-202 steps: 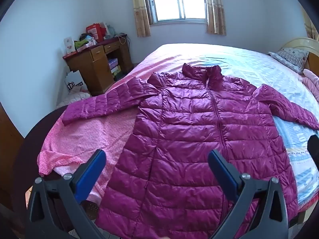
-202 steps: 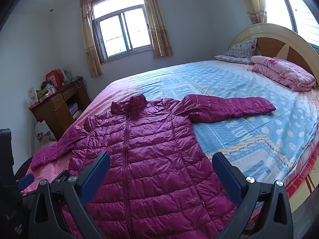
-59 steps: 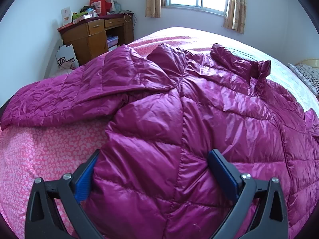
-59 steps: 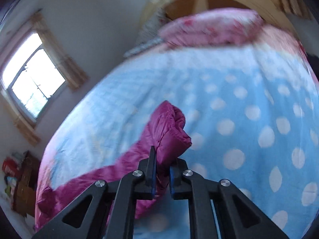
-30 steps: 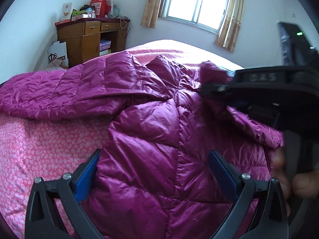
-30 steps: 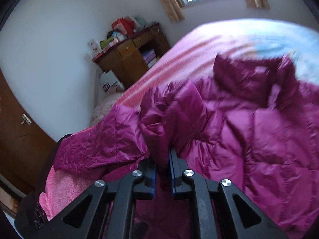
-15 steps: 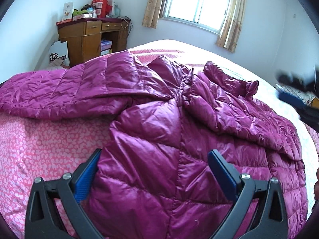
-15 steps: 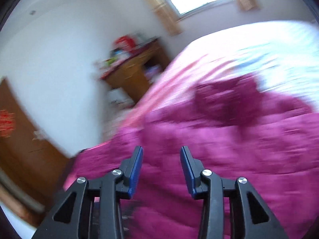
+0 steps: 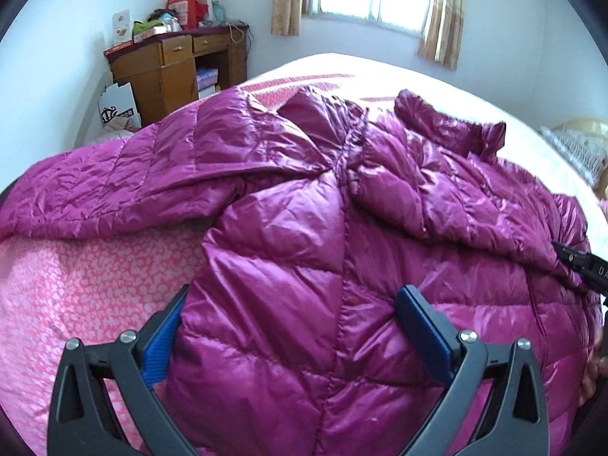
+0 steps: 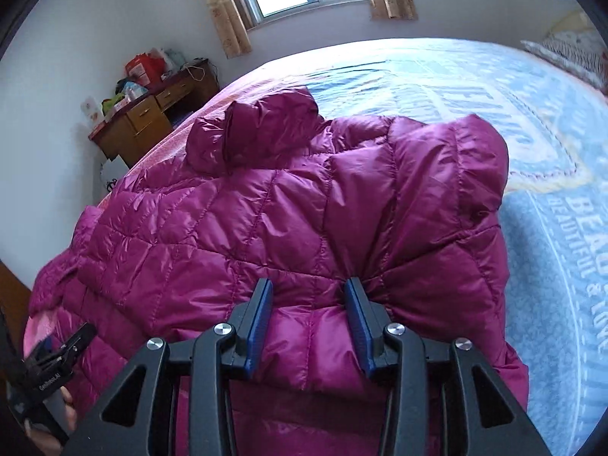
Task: Fold large clothes
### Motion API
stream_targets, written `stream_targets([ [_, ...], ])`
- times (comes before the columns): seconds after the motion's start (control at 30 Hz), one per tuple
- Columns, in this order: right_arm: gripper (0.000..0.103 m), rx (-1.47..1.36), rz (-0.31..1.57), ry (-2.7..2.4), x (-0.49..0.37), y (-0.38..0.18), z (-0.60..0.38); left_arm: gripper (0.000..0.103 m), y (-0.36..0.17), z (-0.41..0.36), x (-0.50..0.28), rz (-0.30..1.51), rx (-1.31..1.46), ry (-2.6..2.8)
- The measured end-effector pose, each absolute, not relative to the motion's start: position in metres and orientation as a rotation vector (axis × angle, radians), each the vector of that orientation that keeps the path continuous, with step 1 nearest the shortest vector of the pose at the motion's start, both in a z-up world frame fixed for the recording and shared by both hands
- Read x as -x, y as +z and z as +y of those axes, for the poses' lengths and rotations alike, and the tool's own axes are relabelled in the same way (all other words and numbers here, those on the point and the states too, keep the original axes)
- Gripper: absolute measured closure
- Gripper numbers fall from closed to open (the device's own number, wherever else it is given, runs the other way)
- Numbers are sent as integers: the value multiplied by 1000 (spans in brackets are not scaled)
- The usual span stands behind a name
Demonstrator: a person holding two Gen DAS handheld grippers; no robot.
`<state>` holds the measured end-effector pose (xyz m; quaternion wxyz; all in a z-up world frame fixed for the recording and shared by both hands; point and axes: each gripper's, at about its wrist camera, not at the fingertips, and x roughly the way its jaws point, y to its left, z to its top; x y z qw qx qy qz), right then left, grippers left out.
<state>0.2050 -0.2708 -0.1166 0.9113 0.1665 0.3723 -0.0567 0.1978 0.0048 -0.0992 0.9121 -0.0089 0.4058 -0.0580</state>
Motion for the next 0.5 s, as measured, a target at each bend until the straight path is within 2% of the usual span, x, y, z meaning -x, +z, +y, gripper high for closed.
stream_targets([
  [0.07, 61, -346, 762, -117, -206, -115, -271, 0, -89, 6, -201, 861, 55, -125],
  [0.2, 61, -351, 749, -116, -204, -117, -270, 0, -51, -2, -220, 789, 126, -115],
  [0.3, 61, -329, 745, -127, -192, -112, -271, 0, -37, -24, -249, 766, 63, -83],
  [0.5, 61, -313, 743, -138, -192, -112, -268, 0, -72, -57, -294, 825, -121, 144],
])
